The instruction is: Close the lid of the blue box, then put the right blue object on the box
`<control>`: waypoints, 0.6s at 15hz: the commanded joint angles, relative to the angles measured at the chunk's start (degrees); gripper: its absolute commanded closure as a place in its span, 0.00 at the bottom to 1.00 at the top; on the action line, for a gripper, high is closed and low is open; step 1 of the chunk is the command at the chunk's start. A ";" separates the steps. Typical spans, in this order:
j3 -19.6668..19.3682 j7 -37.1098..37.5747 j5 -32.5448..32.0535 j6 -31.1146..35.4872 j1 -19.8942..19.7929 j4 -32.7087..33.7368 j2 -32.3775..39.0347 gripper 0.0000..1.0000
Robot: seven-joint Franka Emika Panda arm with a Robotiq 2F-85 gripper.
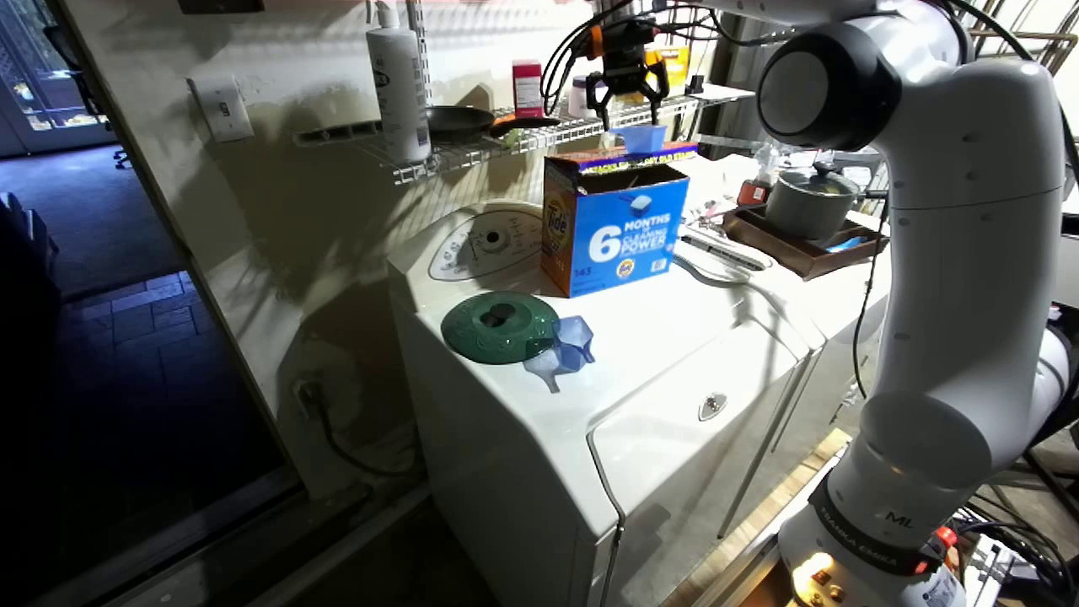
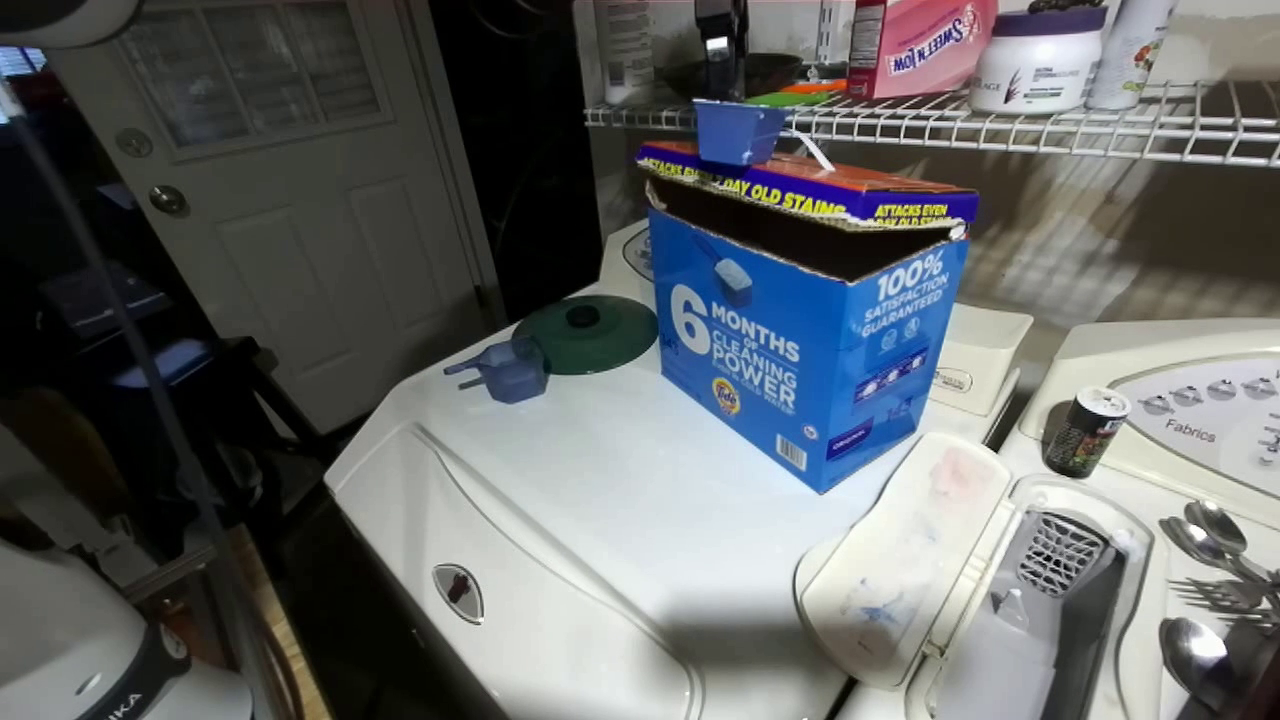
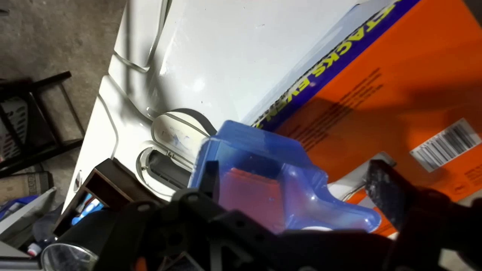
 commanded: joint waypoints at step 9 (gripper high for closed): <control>0.54 -8.62 -20.59 9.26 9.34 -10.62 -8.11 0.00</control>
